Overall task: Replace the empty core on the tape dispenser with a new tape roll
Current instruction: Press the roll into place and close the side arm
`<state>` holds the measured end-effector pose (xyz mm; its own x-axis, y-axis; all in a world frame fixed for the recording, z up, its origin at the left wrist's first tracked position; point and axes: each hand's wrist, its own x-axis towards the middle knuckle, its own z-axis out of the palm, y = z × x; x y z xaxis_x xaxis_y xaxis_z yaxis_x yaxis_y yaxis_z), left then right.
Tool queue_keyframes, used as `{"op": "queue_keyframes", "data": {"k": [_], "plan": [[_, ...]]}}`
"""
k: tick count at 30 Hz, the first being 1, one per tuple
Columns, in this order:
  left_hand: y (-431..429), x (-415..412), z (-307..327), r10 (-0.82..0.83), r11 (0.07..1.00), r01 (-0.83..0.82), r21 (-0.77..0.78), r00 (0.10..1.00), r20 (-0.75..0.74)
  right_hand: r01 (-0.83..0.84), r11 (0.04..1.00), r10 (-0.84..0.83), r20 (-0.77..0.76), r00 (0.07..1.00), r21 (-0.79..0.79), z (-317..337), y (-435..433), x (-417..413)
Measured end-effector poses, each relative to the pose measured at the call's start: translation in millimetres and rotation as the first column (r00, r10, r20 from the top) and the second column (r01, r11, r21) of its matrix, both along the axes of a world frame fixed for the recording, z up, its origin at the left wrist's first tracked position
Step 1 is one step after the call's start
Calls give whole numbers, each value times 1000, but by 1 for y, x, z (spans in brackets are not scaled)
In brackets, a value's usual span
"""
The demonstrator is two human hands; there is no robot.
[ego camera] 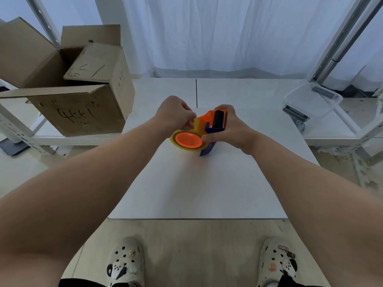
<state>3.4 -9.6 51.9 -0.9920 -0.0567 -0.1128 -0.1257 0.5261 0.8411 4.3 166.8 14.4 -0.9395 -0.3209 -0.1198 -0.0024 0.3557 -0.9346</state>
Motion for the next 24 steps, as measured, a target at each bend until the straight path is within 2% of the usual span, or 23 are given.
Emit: {"op": "queue_keyframes", "data": {"k": [8,14,17,21,24], "plan": [[-1,-1,-11,63,956,-103,273,987,150,140,983,-147,-52,988,-118,-11,-2,-2],[3,2,-19,21,900,-111,421,977,212,153,980,-152,18,988,-130,-33,2,4],[2,2,-20,14,870,-122,478,974,224,136,986,-139,-27,990,-94,-29,6,1],[5,2,-19,2,902,-96,421,976,219,64,996,-54,-138,989,66,-16,4,-3],[7,1,-11,-25,973,-13,230,987,162,25,993,-6,-162,987,114,-14,4,-2]]}}
